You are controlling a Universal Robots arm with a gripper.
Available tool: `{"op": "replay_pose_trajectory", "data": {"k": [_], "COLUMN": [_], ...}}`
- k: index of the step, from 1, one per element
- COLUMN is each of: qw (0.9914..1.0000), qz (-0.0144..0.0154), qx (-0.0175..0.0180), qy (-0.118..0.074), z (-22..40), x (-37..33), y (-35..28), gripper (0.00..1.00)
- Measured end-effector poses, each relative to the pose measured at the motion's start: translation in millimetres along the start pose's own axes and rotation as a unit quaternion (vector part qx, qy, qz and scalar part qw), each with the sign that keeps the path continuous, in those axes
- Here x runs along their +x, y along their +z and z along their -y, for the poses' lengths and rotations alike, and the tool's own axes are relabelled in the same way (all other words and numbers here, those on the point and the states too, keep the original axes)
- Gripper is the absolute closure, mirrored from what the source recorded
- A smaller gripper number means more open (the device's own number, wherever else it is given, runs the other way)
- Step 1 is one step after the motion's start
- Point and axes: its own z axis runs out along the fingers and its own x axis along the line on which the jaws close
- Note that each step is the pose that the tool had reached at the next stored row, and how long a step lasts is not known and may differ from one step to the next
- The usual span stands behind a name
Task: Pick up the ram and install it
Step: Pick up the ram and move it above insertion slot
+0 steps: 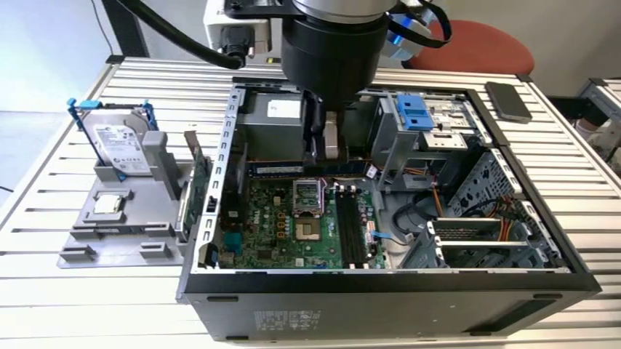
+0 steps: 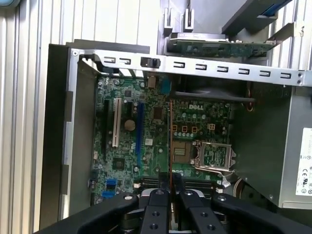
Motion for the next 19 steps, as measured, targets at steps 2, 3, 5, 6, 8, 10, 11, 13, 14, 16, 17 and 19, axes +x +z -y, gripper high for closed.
{"op": "replay_pose_trajectory", "data": {"k": [2, 3, 5, 6, 8, 10, 11, 13, 14, 16, 17, 19], "qw": [1.0, 1.0, 1.0, 1.0, 1.0, 1.0, 1.0, 1.0, 0.99999, 0.99998, 0.99998, 0.99998], "qz": [-0.0001, 0.0, -0.0001, 0.0, 0.0, 0.0, 0.0, 0.0, 0.0001, 0.0, 0.0, 0.0001], "qx": [0.0, 0.0, 0.0, 0.0, 0.0, 0.0, 0.0, 0.0001, 0.0001, 0.0002, 0.0001, 0.0002], "qy": [0.0, 0.0, 0.0, 0.0, 0.0, 0.0, 0.001, 0.003, 0.004, 0.006, 0.006, 0.006], "z": [4.6, 7.0, 12.6, 15.6, 21.1, 26.1, 28.3, 31.6, 32.8, 33.0, 33.0, 33.1], "x": [0.2, 0.4, 0.7, 0.9, 1.2, 1.4, 1.4, 1.5, 1.5, 1.5, 1.5, 1.4], "y": [-0.1, -0.1, -0.3, -0.3, -0.4, -0.4, -0.5, -0.5, -0.5, -0.5, -0.5, -0.5], "gripper": [1.0, 1.0, 1.0, 1.0, 1.0, 1.0, 1.0, 1.0, 1.0, 1.0, 1.0, 1.0]}}
